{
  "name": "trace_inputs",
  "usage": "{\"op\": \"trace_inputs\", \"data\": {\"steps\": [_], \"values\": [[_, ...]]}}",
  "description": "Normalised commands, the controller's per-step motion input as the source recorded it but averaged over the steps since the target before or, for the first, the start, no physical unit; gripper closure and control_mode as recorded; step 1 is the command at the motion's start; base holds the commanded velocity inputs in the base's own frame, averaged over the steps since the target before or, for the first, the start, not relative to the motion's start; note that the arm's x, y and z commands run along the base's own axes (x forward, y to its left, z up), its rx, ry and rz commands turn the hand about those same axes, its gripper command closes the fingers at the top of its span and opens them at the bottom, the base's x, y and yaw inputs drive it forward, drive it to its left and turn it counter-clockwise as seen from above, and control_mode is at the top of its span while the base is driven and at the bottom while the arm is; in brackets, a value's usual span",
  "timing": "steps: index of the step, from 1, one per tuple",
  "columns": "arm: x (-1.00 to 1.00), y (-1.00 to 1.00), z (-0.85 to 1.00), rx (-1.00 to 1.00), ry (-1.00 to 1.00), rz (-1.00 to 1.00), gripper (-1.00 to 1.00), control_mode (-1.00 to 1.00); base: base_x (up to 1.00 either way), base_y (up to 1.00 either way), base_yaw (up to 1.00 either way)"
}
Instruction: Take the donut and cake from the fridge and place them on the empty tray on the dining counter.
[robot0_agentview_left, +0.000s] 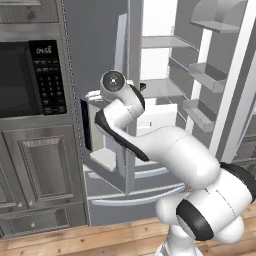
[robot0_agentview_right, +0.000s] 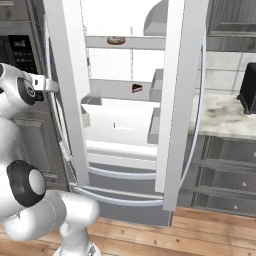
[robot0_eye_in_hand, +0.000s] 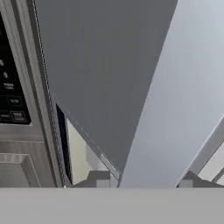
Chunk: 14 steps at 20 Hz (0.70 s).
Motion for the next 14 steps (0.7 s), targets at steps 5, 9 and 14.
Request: {"op": "trace_inputs", "data": {"steps": [5, 9, 14], "values": [[-0.05, 0.69, -0.01, -0.08, 0.04, 0.0, 1.0, -1.0, 0.0, 0.0, 0.0], [0.0, 0.17, -0.11, -0.07, 0.01, 0.0, 1.0, -1.0, 0.0, 0.0, 0.0], [-0.03, 0.0, -0.43, -0.04, 0.06, 0.02, 1.0, -1.0, 0.0, 0.0, 0.0]]}}
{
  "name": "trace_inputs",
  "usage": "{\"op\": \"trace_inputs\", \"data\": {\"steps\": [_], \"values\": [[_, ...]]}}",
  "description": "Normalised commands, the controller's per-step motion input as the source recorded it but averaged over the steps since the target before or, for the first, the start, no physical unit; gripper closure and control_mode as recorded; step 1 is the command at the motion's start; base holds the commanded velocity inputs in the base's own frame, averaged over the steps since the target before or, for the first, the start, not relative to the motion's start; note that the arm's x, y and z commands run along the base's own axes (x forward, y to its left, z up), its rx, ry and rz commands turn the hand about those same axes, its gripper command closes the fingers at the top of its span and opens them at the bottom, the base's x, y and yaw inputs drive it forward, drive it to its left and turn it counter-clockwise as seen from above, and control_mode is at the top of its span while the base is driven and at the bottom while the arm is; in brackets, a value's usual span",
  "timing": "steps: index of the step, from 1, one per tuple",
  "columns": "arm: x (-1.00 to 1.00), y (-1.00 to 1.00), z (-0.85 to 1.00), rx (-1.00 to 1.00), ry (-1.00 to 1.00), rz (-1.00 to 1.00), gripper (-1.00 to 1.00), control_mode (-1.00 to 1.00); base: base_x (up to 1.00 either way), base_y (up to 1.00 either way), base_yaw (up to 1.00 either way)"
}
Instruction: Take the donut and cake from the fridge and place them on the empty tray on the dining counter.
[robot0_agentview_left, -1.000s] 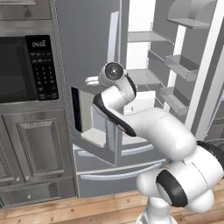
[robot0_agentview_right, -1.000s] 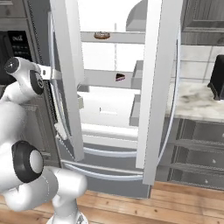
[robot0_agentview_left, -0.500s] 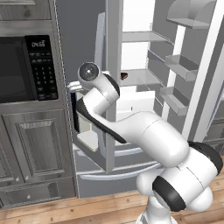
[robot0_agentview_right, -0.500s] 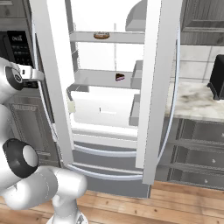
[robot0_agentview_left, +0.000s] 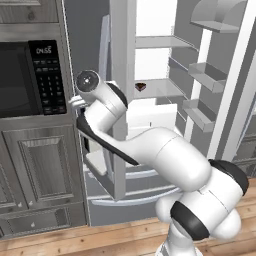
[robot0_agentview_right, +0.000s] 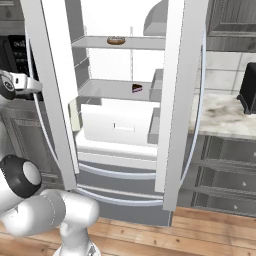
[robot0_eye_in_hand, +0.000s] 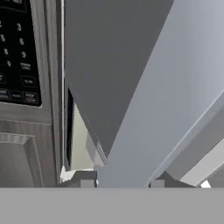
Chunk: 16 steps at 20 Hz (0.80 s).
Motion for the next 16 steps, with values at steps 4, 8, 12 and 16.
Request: {"op": "trace_inputs", "data": {"steps": [4, 8, 12, 16], "values": [[-0.16, -0.06, -0.66, -0.03, 0.1, 0.04, -1.0, -1.0, 0.0, 0.0, 0.0], [-0.57, -0.14, -0.53, 0.0, 0.02, 0.06, -1.0, -1.0, 0.0, 0.0, 0.0], [-0.97, 0.21, -0.37, 0.0, -0.05, 0.01, -1.0, -1.0, 0.0, 0.0, 0.0], [-0.75, -0.06, -0.07, 0.01, 0.0, 0.0, -1.0, -1.0, 0.0, 0.0, 0.0]]}}
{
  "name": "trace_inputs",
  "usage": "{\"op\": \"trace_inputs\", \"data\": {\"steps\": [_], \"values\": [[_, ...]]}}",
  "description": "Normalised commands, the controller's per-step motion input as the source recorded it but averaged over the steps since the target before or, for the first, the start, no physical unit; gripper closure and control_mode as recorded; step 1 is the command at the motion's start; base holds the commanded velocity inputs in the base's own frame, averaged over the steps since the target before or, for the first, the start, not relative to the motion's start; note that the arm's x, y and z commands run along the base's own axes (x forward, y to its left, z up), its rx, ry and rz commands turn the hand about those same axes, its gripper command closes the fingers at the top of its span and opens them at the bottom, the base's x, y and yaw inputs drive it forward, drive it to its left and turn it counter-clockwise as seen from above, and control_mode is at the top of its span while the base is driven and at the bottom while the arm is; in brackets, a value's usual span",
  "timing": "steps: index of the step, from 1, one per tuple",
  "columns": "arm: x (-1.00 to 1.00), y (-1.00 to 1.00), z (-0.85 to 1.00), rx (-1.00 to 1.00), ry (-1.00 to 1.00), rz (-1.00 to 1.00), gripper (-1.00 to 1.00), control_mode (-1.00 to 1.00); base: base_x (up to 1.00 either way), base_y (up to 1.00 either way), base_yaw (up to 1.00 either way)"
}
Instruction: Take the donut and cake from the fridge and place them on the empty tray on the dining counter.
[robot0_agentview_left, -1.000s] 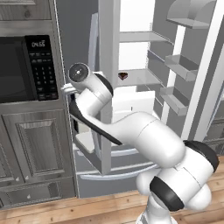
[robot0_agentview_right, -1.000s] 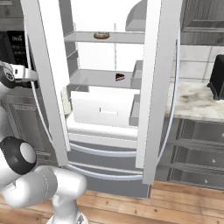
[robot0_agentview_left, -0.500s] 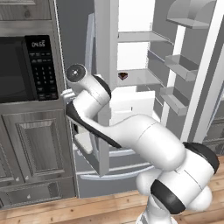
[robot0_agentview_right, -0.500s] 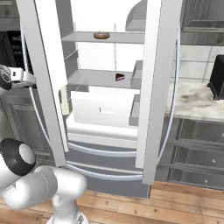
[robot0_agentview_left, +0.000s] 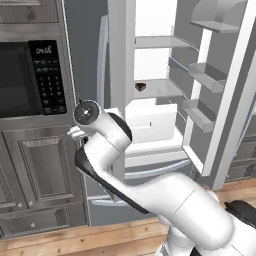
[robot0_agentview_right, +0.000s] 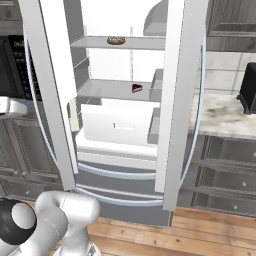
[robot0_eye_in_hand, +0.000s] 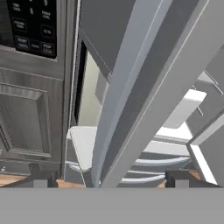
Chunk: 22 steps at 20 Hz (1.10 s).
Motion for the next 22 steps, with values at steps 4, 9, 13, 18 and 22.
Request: {"op": "trace_inputs", "data": {"steps": [4, 9, 13, 18, 22], "values": [[-0.1, -0.77, 0.0, 0.11, 0.0, -0.01, -1.0, -1.0, 0.0, 0.0, 0.0], [0.0, -0.79, -0.02, 0.2, 0.02, 0.0, -1.0, -1.0, 0.0, 0.0, 0.0], [0.02, -0.56, 0.0, 0.21, 0.12, 0.0, -1.0, -1.0, 0.0, 0.0, 0.0], [0.0, -0.26, 0.0, 0.16, 0.23, -0.06, -1.0, -1.0, 0.0, 0.0, 0.0], [0.0, -0.23, 0.0, 0.14, 0.19, -0.02, -1.0, -1.0, 0.0, 0.0, 0.0]]}}
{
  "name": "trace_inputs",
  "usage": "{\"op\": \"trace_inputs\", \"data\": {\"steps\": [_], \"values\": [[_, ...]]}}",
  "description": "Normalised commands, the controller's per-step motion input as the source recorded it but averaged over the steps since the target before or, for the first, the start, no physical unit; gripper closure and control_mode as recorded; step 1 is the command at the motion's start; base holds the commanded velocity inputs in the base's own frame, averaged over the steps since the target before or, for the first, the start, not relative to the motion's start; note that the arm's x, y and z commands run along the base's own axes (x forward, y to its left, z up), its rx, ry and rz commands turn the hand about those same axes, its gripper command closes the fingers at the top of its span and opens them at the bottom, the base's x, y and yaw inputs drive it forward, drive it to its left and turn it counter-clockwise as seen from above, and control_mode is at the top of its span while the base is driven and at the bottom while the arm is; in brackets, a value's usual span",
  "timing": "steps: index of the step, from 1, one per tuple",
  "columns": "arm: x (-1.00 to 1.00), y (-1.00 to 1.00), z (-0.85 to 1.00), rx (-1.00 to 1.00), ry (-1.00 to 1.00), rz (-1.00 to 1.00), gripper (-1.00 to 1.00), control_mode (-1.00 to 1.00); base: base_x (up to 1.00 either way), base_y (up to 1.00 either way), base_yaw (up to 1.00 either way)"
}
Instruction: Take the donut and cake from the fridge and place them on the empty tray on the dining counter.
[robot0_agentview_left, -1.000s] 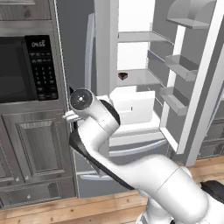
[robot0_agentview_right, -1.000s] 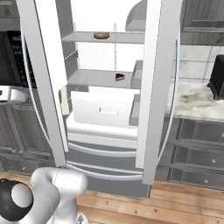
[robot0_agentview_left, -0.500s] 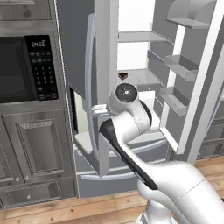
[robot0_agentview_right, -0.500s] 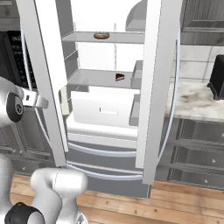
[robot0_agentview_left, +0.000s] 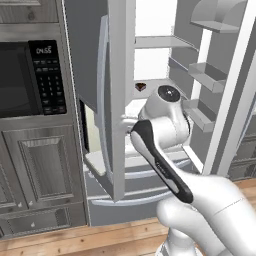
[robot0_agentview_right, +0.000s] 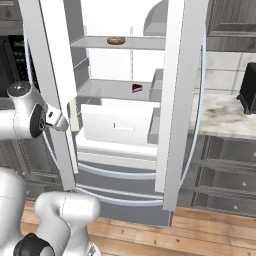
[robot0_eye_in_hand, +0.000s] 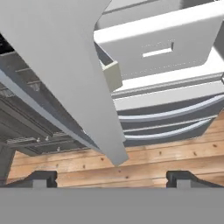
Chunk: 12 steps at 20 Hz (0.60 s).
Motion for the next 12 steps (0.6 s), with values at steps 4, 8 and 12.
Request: {"op": "trace_inputs", "data": {"steps": [4, 8, 12], "values": [[0.0, -0.23, 0.0, 0.12, 0.18, -0.03, 1.0, -1.0, 0.0, 0.0, 0.0], [0.0, -0.13, 0.0, 0.08, 0.03, -0.07, 1.0, -1.0, 0.0, 0.0, 0.0], [0.0, 0.0, 0.0, 0.03, -0.04, -0.15, 1.0, -1.0, 0.0, 0.0, 0.0]]}}
